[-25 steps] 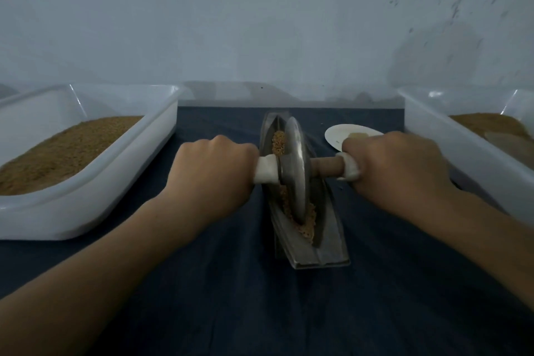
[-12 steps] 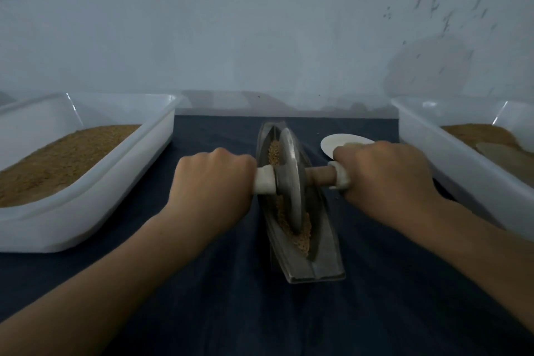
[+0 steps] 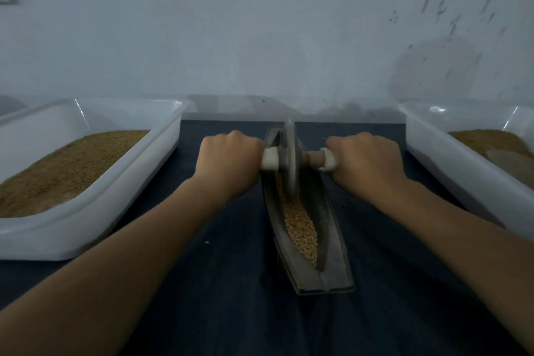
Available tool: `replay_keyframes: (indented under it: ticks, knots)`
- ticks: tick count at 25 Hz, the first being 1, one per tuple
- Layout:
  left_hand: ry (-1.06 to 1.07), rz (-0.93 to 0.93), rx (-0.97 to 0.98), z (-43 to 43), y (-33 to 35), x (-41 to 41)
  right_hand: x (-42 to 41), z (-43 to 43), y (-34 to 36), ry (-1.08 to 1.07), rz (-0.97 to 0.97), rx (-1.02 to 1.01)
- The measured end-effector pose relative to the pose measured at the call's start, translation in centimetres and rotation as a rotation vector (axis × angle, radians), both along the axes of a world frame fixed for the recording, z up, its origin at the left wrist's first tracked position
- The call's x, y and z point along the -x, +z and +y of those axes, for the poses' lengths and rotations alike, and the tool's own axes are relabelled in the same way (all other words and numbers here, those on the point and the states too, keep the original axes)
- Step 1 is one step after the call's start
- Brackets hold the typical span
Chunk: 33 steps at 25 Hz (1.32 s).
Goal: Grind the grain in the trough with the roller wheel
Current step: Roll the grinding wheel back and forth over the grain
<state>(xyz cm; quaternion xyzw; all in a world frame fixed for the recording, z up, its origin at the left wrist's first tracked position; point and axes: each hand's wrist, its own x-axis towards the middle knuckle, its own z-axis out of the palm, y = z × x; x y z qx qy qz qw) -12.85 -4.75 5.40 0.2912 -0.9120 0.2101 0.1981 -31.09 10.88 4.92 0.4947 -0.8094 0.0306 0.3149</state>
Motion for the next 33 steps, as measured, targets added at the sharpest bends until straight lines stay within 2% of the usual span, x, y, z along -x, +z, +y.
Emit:
replay_keyframes:
  ticks: [3, 5, 7, 10, 12, 15, 18, 20, 22, 25, 28, 33]
  knots:
    - [-0.102, 0.008, 0.089, 1.9, -1.3, -3.3, -2.0, 3.6, -0.1, 0.066, 0.105, 0.02]
    - [-0.114, 0.034, 0.138, 2.6, -0.9, -3.7, -2.2, 4.6, -0.7, 0.092, 0.097, 0.057]
    - [-0.055, 0.007, 0.09, 1.8, -1.1, -2.4, -1.9, 3.2, -0.6, 0.012, 0.081, 0.007]
    - [0.022, 0.013, -0.038, -0.1, 0.0, 0.6, -0.9, -0.8, 0.6, -0.012, -0.055, 0.008]
    - [0.042, -0.019, -0.069, -0.3, 0.8, 1.1, -0.8, -1.7, 1.1, -0.015, -0.066, -0.006]
    - [-0.027, -0.037, -0.027, 1.1, 0.3, -1.1, -1.6, 1.1, 0.5, 0.011, -0.058, -0.025]
    - [-0.139, -0.024, 0.095, 3.2, -0.6, -4.1, -2.6, 4.8, -0.7, 0.03, 0.064, 0.007]
    - [-0.113, -0.014, 0.121, 3.5, -0.3, -4.1, -2.8, 5.3, -0.7, 0.043, 0.075, 0.038]
    - [-0.038, -0.007, 0.063, 2.4, -1.3, -2.7, -2.5, 3.3, -0.4, 0.033, 0.072, 0.03]
    - [0.039, 0.007, 0.04, 0.5, 0.2, 0.6, -1.0, -1.0, 0.1, -0.026, -0.097, 0.015]
    - [-0.009, -0.052, 0.066, 0.1, 1.5, 1.4, -0.1, -1.3, -0.4, -0.023, -0.191, 0.008]
    - [-0.137, -0.002, 0.077, 1.5, -1.0, -4.3, -2.1, 4.1, -0.5, 0.15, 0.089, 0.052]
